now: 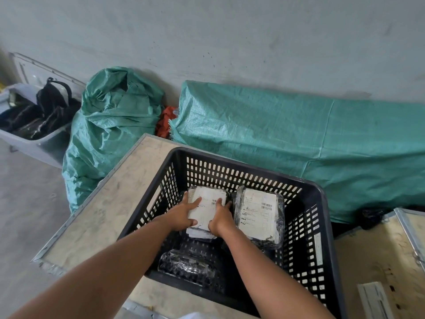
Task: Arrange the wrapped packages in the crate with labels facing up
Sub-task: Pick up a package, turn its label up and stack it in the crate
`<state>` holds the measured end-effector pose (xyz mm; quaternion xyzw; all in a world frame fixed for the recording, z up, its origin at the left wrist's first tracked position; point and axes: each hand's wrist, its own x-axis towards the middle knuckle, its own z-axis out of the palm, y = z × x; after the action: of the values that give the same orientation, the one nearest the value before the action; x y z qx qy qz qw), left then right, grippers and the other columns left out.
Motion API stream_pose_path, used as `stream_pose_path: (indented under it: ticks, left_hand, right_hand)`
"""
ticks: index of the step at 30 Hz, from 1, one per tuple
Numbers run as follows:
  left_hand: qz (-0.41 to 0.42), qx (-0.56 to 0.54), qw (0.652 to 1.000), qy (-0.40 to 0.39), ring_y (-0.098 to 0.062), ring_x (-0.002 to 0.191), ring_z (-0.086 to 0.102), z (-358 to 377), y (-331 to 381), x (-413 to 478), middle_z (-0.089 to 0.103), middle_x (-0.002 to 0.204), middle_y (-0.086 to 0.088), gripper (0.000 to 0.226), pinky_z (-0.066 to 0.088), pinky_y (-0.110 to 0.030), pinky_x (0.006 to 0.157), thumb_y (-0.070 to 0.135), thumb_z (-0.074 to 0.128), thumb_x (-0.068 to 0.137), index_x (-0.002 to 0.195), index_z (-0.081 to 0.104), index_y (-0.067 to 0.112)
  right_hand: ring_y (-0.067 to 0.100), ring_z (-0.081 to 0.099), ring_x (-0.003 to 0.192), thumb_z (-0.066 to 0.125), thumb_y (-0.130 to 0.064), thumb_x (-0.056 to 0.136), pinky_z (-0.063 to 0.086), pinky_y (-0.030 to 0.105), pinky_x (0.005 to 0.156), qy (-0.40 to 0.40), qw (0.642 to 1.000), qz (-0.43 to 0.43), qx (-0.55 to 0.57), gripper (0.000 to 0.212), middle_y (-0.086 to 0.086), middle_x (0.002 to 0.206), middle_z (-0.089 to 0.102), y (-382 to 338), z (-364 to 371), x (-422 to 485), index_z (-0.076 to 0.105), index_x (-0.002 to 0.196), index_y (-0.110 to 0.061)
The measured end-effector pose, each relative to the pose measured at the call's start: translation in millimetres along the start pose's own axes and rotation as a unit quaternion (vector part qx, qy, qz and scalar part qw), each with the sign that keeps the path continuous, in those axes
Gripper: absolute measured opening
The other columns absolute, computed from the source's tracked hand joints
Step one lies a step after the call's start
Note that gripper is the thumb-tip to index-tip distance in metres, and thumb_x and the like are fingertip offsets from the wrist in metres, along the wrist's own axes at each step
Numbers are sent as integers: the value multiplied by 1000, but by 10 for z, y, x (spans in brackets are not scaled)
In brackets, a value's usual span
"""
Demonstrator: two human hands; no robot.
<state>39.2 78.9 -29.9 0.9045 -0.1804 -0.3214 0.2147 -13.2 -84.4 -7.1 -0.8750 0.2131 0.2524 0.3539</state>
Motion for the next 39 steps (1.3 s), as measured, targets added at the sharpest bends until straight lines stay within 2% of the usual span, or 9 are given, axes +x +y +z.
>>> stream_pose_path:
  ticks: [5,7,10,15,19,24,27,32,39]
  left_hand:
    - [-28,30,999,-27,-34,152,23,-150,147,-54,-25,167,-7,98,32,-39,119,35,72,91,161,4,36]
    - [-17,27,999,-20,-31,152,24,-231,219,-135,-7,170,-7,95,28,-39,121,39,70,92,162,6,30]
    - [19,16,999,-25,-26,145,39,-359,272,-367,27,166,-7,86,31,-37,117,42,68,93,162,18,29]
    - [51,9,996,-73,-19,137,48,-404,271,-909,41,160,0,74,37,-35,114,40,69,93,157,34,28]
    - [66,50,990,-116,-20,133,51,-432,298,-1026,50,153,1,71,36,-43,116,34,74,91,154,43,26]
    - [74,63,980,-172,-16,118,61,-245,218,-1147,67,127,8,58,42,-40,109,23,80,86,140,60,26]
    - [80,47,976,-196,-7,114,61,-38,54,-1297,67,128,18,50,42,-36,108,21,79,86,132,66,34]
    - [62,25,981,-180,-6,117,56,-282,91,-1249,63,133,18,45,38,-38,114,28,78,87,130,67,38]
    - [64,81,979,-175,-23,147,37,-217,156,-1252,38,161,-3,72,24,-36,121,25,73,93,155,38,31]
  right_hand:
    - [25,50,137,67,-23,98,41,29,107,85,990,-69,87,66,7,157,44,100,-68,-138,37,157,-18]
    - [22,53,132,70,-23,96,46,33,108,99,983,-101,118,67,6,155,48,140,-156,-225,40,155,-16]
    - [14,57,118,73,-17,95,50,14,85,85,969,-135,187,77,4,152,49,248,-311,-396,31,159,-22]
    - [-3,66,97,77,-14,92,52,7,68,55,955,-161,242,66,-10,132,60,553,-412,-661,50,149,-32]
    - [3,70,103,80,-18,89,55,14,83,-26,972,-176,157,38,-5,120,72,552,-397,-782,72,124,-30]
    - [7,65,113,85,-19,84,52,32,102,-168,968,-171,67,35,-10,122,70,659,-194,-921,75,117,-26]
    - [0,62,111,90,-15,77,48,22,99,-255,947,-195,22,41,-15,122,67,766,-3,-1022,73,111,-29]
    - [-13,61,102,90,-8,76,49,5,84,-235,944,-230,19,34,-13,114,74,605,-124,-854,79,106,-21]
    - [7,68,113,74,-10,94,53,27,101,-181,955,-230,53,27,-6,118,77,738,-132,-784,81,107,-32]
